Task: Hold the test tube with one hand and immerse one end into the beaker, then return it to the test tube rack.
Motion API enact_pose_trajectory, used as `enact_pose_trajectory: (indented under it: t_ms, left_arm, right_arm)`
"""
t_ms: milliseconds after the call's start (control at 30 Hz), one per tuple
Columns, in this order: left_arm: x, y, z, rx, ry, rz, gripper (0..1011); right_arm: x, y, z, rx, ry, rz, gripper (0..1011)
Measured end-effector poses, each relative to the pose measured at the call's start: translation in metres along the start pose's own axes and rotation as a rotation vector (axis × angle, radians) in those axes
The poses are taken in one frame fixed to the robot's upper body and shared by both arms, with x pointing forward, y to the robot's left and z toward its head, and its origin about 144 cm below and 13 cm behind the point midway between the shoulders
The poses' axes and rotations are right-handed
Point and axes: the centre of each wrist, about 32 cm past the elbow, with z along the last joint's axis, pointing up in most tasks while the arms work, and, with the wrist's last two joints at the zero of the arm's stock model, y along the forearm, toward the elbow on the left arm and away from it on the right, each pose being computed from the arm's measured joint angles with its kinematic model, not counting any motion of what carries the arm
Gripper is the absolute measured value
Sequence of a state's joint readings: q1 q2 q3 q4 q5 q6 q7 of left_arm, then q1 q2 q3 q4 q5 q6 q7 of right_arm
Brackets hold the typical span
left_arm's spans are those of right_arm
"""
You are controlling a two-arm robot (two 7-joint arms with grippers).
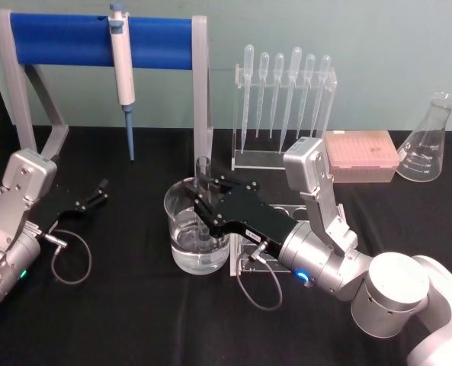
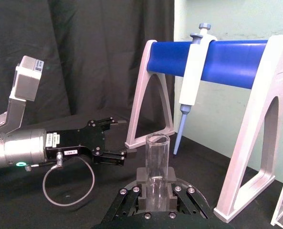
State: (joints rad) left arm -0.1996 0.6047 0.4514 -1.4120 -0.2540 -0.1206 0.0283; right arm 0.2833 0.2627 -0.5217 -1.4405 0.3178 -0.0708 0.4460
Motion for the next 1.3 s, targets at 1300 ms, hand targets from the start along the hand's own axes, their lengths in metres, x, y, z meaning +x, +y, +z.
enact_pose_trajectory:
  t_ms: [1300]
  left_arm:
    - [0.0000, 0.0000, 0.0000, 0.000, 0.000, 0.000, 1000]
  right_arm:
    - [0.0000, 0.0000, 0.0000, 0.000, 0.000, 0.000, 226]
